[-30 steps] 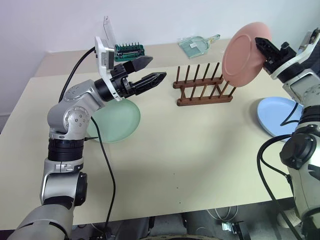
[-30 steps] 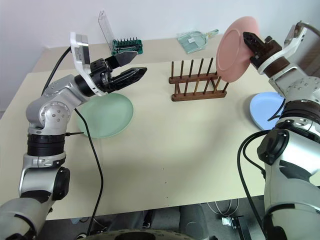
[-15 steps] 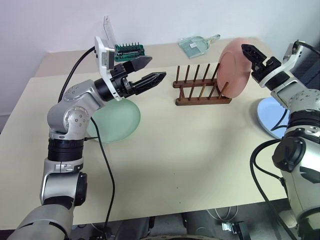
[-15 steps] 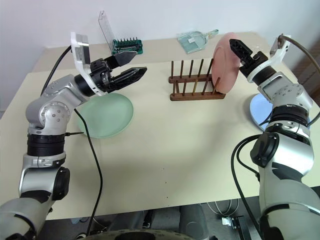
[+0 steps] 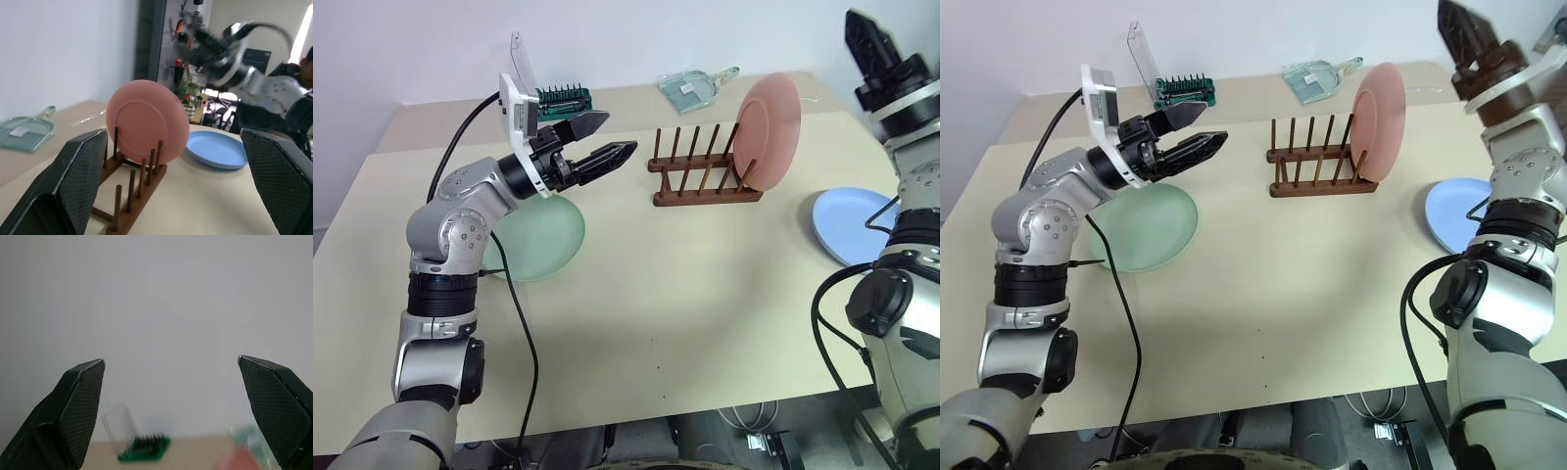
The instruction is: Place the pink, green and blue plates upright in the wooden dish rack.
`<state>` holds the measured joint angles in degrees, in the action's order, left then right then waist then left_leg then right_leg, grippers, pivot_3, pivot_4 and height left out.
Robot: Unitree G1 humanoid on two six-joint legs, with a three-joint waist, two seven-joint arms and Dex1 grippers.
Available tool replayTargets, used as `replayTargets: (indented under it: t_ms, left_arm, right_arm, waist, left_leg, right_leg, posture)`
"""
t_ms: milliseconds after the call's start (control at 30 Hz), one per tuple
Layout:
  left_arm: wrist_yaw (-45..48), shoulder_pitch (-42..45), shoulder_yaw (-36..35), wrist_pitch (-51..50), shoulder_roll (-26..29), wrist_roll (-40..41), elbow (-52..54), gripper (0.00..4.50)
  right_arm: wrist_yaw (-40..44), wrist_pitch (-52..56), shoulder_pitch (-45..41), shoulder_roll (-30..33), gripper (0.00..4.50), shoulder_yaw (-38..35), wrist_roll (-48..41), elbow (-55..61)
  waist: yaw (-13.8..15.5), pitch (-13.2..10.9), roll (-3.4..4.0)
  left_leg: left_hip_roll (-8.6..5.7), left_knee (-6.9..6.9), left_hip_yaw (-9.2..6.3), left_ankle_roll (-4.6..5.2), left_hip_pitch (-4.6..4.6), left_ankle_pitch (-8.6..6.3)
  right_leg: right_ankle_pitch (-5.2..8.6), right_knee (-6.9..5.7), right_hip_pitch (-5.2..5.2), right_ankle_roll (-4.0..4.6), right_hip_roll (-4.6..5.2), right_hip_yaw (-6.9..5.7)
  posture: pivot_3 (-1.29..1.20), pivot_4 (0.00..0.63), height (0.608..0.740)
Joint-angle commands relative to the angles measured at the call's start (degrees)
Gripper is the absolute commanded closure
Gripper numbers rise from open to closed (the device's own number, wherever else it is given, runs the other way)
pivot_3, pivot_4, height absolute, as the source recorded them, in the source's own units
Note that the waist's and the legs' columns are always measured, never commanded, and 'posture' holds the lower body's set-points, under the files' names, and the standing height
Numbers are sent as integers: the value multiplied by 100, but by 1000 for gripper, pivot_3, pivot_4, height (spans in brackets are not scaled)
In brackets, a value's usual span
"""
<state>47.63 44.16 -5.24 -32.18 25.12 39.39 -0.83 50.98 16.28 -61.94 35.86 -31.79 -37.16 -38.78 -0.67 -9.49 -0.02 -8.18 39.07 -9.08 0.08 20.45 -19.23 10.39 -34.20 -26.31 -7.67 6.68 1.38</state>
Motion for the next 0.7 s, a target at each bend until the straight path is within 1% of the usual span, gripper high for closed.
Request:
replayTargets:
  t_ms: [33, 133, 200, 267, 300, 367, 400, 467, 533, 600, 700]
  left_arm:
    - [-151, 127, -111, 162, 10, -180, -78, 0]
    - [-196, 141, -152, 56, 77, -242, -208, 0]
    - [-267, 134, -196, -114, 223, -321, -416, 0]
    - [-323, 93, -155, -15, 473, -648, -718, 0]
    - [-364, 98, -176, -11, 605, -768, -895, 0]
    - [-568, 169, -239, -81, 801, -965, -1253, 0]
    - [-864, 266, -316, -161, 916, -1119, -1597, 0]
    - [-1341, 425, -477, -358, 1152, -1350, -2258, 0]
    - [-1710, 561, -701, -691, 1344, -1398, -2740, 0]
    - [-1930, 623, -824, -1315, 1627, -1441, -3070, 0]
    - [-1905, 560, -856, -2321, 2032, -1402, -3105, 0]
  right_arm:
    - [414, 131, 342, 7, 64, 186, -294, 1181]
    - [831, 423, 1056, 78, 64, 747, -276, 2330]
    - [1048, 688, 1484, 207, 64, 1190, -199, 2946]
    - [1296, 347, 1950, 365, 64, 1671, 253, 3431]
    - [1371, 426, 2099, 445, 64, 1824, 301, 3576]
    - [1386, 251, 2254, 515, 64, 2028, 530, 3714]
    - [1291, 196, 2303, 482, 64, 2102, 620, 3790]
    - [1199, 263, 2319, 410, 64, 2171, 606, 3890]
    - [1187, 397, 2336, 386, 64, 2181, 495, 3955]
    - [1175, 327, 2324, 375, 64, 2230, 560, 3962]
    - [1172, 288, 2274, 328, 64, 2261, 571, 3912]
  waist:
    - [2, 0, 0]
    - [-2, 2, 1]
    - [-15, 2, 2]
    - [-18, 4, 5]
    - [-19, 4, 5]
    - [-12, 5, 5]
    - [-6, 4, 5]
    - [1, 4, 5]
    - [0, 4, 4]
    - [-3, 6, 1]
    - [-14, 6, 0]
  left_leg:
    - [0, 1, 0, 0, 0, 0]
    - [0, 3, 0, 0, 0, 0]
    - [0, 3, 0, 0, 0, 0]
    - [0, 4, 3, 0, -1, 0]
    - [0, 3, 3, 0, -3, 0]
    - [-1, 4, 7, 0, -3, 0]
    - [-1, 5, 7, 0, -3, 0]
    - [-2, 5, 6, 0, -3, 0]
    - [-2, 5, 4, -1, -2, 0]
    - [-2, 4, 4, 1, -2, 0]
    - [-2, 3, 3, 1, -1, 0]
  right_leg:
    - [0, 0, 0, 0, 0, 0]
    - [0, -2, -1, 0, 0, 0]
    - [0, -4, -1, 0, 0, 0]
    - [0, -7, -5, 0, 1, 0]
    - [0, -9, -6, 0, 0, -1]
    - [0, -10, -7, 0, 0, 0]
    - [0, -9, -6, 0, 0, 0]
    - [0, -9, -6, 0, 0, -1]
    - [0, -9, -6, 0, 0, -3]
    - [0, -6, -6, 0, 0, -3]
    - [0, -8, -8, 0, 0, -5]
  posture:
    - [0, 150, 740]
    - [0, 150, 740]
    - [0, 150, 740]
    - [0, 150, 740]
    - [0, 150, 740]
    - [0, 150, 740]
    - [0, 150, 740]
    - [0, 150, 740]
    - [0, 150, 740]
    - [0, 150, 740]
    - [0, 150, 740]
